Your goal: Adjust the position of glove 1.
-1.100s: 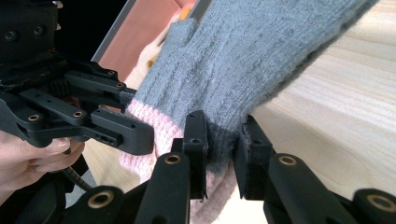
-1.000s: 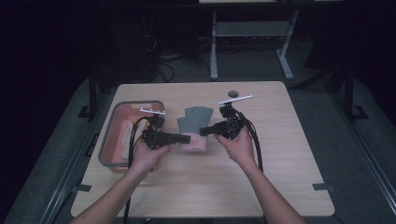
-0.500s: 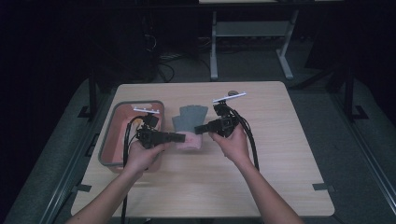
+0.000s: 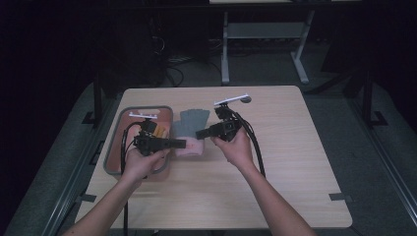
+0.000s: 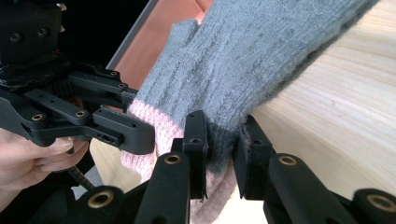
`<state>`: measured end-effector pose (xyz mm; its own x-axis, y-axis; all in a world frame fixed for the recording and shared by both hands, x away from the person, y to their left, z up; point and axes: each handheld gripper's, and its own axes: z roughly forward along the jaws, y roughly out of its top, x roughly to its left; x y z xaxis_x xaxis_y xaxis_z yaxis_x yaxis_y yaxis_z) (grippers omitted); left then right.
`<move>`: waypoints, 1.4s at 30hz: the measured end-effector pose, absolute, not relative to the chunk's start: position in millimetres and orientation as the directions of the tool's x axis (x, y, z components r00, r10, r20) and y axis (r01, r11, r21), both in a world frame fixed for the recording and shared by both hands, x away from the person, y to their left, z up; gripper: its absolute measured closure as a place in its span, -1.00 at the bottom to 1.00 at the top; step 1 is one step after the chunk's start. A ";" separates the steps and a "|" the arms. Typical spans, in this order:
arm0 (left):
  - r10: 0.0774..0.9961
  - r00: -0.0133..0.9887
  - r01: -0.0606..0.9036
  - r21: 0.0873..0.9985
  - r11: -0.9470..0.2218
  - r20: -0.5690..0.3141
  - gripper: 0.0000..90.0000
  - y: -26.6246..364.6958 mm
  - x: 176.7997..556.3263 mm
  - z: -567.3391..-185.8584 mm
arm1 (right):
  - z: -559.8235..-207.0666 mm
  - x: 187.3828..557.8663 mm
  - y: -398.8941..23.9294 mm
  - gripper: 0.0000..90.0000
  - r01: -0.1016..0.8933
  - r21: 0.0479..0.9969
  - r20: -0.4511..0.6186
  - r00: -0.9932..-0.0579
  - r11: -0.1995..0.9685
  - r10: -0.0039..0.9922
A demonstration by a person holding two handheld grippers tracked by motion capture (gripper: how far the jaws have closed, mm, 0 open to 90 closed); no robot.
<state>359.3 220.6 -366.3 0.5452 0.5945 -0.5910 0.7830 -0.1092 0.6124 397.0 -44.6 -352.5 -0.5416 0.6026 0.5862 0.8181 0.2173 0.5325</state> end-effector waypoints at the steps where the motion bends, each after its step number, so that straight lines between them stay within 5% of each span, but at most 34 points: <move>1: 0.595 0.543 0.783 0.613 -0.106 -0.592 0.50 222.7 359.0 -366.4 | -352.3 397.6 -42.7 0.69 0.817 0.534 0.587 -0.543 0.218 0.600; 42: 0.624 0.522 0.774 0.631 -0.059 -0.582 0.54 286.9 354.0 -355.9 | -345.1 412.6 19.8 0.67 0.800 0.540 0.615 -0.587 0.261 0.526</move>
